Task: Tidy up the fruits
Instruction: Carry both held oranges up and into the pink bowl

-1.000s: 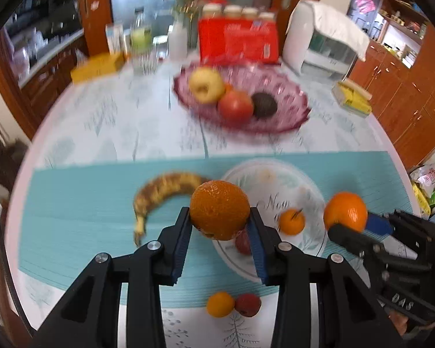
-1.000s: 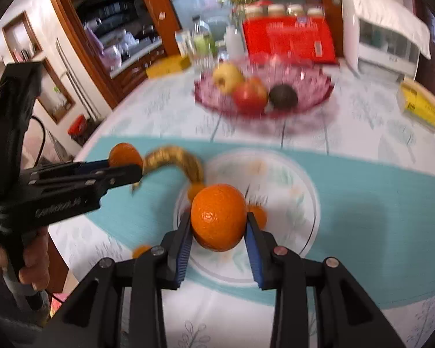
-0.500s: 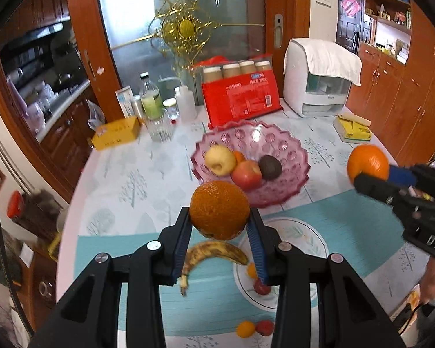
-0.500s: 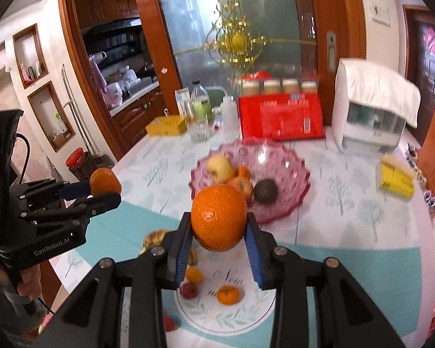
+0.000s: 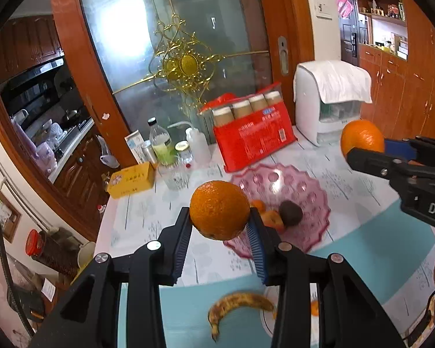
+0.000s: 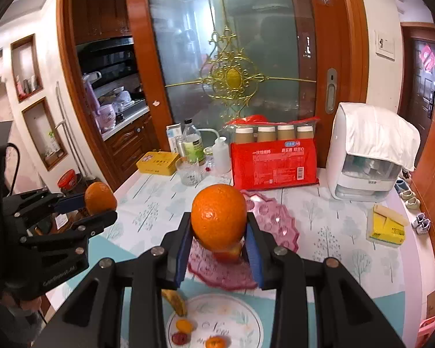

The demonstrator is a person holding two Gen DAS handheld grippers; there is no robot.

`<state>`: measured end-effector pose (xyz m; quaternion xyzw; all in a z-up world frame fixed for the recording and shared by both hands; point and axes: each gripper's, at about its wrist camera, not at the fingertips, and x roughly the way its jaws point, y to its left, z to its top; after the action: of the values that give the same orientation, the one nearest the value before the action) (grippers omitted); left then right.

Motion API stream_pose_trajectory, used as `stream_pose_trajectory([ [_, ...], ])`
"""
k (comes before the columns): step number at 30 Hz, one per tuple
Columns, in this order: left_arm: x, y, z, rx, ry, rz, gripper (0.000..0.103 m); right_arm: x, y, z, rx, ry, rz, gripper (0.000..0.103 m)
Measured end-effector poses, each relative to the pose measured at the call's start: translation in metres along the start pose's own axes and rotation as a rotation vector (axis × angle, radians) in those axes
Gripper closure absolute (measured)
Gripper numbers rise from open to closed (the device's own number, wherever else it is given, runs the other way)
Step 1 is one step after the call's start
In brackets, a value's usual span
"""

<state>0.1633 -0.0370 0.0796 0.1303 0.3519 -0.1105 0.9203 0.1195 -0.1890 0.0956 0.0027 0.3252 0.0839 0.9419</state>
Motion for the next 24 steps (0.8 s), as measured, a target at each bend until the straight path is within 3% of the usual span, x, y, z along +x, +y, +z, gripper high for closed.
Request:
stream_pose_trajectory([
  [5, 0.034, 0.007, 0.021, -0.017, 0.004, -0.004, 0.066, 0.038, -0.007, 0.018, 0.021, 0.019, -0.022, 0.068],
  [10, 0.094, 0.012, 0.026, -0.074, 0.074, -0.051, 0.066, 0.087, -0.022, 0.018, 0.071, 0.077, -0.042, 0.068],
  [17, 0.179, 0.002, 0.0, -0.141, 0.203, -0.119, 0.066, 0.146, -0.051, -0.002, 0.14, 0.171, -0.074, 0.068],
  [24, 0.239, -0.021, -0.034, -0.134, 0.318, -0.155, 0.066, 0.197, -0.078, -0.031, 0.206, 0.263, -0.1, 0.068],
])
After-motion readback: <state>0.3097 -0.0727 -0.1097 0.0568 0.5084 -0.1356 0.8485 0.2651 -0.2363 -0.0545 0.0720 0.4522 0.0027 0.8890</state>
